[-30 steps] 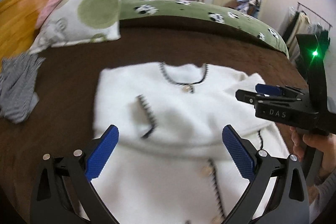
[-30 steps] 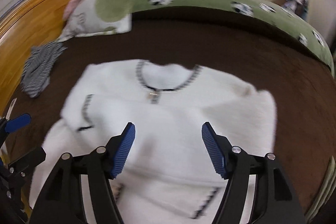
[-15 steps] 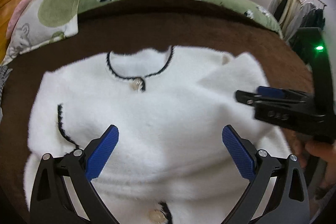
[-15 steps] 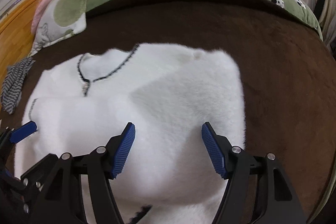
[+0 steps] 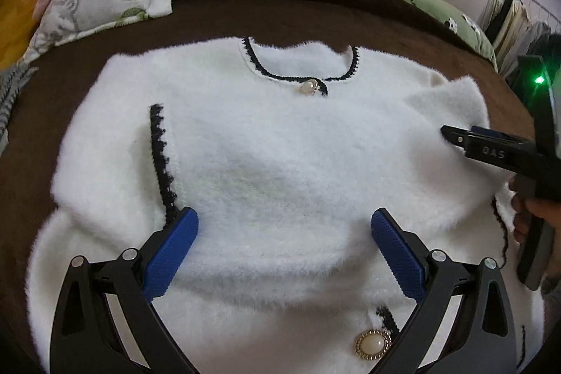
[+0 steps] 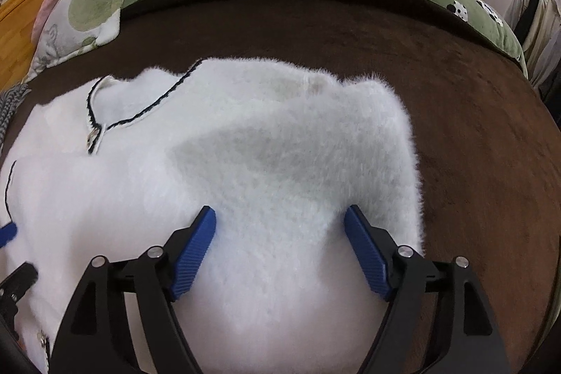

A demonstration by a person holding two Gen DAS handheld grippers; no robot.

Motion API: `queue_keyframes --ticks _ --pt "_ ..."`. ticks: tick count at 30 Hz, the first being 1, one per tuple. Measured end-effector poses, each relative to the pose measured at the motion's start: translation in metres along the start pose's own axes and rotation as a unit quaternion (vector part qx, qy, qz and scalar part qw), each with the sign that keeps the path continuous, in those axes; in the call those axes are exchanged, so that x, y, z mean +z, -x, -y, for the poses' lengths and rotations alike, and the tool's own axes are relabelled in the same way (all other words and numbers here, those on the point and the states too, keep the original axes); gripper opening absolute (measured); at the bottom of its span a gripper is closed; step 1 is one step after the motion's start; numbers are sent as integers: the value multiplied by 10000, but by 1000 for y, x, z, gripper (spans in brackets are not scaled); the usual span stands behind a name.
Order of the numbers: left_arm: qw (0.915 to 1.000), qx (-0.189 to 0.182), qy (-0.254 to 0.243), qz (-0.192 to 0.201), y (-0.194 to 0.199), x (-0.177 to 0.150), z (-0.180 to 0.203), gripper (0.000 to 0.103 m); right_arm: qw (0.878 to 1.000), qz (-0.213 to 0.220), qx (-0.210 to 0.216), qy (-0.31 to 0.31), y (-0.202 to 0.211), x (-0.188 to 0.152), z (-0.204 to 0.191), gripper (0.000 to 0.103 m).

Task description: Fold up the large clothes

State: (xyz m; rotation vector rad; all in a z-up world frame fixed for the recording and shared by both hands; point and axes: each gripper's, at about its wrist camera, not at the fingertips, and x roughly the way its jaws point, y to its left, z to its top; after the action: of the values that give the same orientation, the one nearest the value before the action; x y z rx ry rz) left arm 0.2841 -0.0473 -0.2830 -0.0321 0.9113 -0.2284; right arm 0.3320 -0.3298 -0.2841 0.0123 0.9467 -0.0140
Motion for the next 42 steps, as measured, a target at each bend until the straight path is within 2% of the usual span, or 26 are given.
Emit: queue_keyframes --ticks 11,16,21,25,30,33,42 --pt "10000 34 14 14 -1 -2 1 96 10000 51 -5 -5 -3 2 0 78" --pt "9998 109 -170 -45 2 1 6 96 10000 78 -5 17 8 0 -5 78" --pt "9994 263 -210 -13 24 14 8 97 9997 223 76 28 48 2 -10 78" --pt "9992 283 -239 140 64 20 0 97 9989 434 159 -14 93 -3 -12 81" --pt "9986 405 -289 173 114 6 -17 97 9978 589 301 48 157 -27 -15 82" --pt "9991 406 -42 139 146 -15 -38 97 9979 543 346 97 186 -49 -16 84" --pt "9967 649 484 21 200 -92 -85 97 9994 245 230 5 240 -140 -8 84"
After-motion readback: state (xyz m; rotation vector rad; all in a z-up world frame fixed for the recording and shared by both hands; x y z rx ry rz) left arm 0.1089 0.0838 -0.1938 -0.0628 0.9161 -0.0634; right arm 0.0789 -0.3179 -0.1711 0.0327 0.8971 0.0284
